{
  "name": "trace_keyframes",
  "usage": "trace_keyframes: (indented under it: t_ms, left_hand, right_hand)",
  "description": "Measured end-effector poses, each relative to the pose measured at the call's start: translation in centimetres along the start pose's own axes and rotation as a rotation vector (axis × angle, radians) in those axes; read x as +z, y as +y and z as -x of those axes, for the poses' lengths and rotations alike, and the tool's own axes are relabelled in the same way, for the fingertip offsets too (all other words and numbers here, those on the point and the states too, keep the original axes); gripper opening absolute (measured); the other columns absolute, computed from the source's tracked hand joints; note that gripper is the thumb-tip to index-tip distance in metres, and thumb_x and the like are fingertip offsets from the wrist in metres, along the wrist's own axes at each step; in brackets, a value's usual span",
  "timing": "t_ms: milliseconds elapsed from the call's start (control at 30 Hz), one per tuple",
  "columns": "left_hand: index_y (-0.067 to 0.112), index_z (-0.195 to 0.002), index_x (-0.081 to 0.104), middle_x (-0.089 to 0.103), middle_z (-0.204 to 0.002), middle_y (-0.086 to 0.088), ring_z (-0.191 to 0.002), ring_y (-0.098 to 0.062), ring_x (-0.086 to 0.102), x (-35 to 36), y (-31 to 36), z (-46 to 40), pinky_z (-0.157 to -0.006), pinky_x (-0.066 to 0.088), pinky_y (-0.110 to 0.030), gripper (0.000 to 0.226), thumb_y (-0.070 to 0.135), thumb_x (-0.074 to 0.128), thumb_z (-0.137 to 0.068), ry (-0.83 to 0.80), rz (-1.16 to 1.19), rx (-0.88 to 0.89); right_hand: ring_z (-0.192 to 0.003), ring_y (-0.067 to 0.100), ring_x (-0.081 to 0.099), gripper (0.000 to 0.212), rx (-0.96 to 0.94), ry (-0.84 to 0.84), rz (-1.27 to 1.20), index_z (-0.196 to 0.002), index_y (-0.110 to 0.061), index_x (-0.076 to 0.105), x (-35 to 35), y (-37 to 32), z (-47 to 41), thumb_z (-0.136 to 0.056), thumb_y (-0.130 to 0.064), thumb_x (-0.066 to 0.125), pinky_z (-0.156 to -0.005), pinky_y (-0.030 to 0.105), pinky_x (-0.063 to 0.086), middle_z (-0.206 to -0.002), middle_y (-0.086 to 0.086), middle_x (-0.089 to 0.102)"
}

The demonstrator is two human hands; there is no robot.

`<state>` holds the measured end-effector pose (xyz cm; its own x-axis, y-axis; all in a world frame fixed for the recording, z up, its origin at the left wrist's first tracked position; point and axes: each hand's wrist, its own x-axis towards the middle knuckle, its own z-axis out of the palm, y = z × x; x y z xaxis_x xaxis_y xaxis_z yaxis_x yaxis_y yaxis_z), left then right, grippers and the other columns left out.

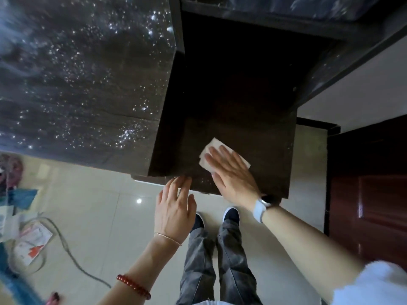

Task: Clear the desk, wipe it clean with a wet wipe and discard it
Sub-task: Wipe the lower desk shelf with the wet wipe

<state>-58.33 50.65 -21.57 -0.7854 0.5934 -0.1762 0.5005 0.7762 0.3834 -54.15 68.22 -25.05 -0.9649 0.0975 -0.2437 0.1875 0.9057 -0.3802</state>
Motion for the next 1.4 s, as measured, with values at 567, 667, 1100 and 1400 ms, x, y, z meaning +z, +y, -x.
trace_keyframes:
  t_ms: [567, 667, 1100, 1400]
  left_hand:
    - [0.020, -0.134, 0.042, 0.036, -0.146, -0.009, -0.135, -0.033, 0.028, 2.5, 3.2, -7.5, -0.104, 0.025, -0.055, 0.056, 0.039, 0.033, -0.083, -0.138, -0.117, -0.030]
    - [0.018, -0.130, 0.047, 0.043, -0.141, -0.011, -0.130, -0.036, 0.035, 2.6, 3.4, -7.4, -0.101, 0.029, -0.056, 0.058, 0.045, 0.026, -0.083, -0.113, -0.127, -0.042]
    - [0.022, -0.136, 0.038, 0.029, -0.149, -0.006, -0.138, -0.030, 0.019, 2.7, 3.6, -7.4, -0.105, 0.022, -0.054, 0.073, 0.054, 0.013, -0.075, -0.114, -0.129, -0.055]
    - [0.022, -0.136, 0.039, 0.030, -0.149, -0.006, -0.138, -0.030, 0.018, 2.8, 3.2, -7.4, -0.105, 0.021, -0.054, 0.060, 0.044, 0.032, -0.081, -0.138, -0.121, -0.064]
  right_hand:
    - [-0.141, 0.027, 0.002, 0.062, 0.426, 0.081, -0.033, -0.144, -0.010, 0.023, -2.8, 6.5, 6.3, -0.090, -0.039, 0.015, -0.115, 0.039, 0.002, -0.153, 0.009, 0.011]
    - [-0.143, 0.030, 0.003, 0.053, 0.453, 0.077, 0.025, -0.145, -0.008, 0.017, -4.6, 7.7, 2.5, -0.098, -0.033, 0.022, -0.116, 0.034, -0.003, -0.155, 0.012, 0.008]
    - [-0.142, 0.028, -0.008, 0.059, 0.678, 0.137, -0.111, -0.142, 0.005, -0.001, -7.1, 8.6, -4.9, -0.098, -0.025, 0.025, -0.116, 0.031, -0.007, -0.154, 0.021, -0.006]
    - [-0.143, 0.022, -0.009, 0.055, 0.579, 0.120, -0.173, -0.145, -0.005, 0.003, -6.1, 11.5, -0.9, -0.098, -0.023, 0.026, -0.118, 0.038, 0.003, -0.156, 0.010, -0.004]
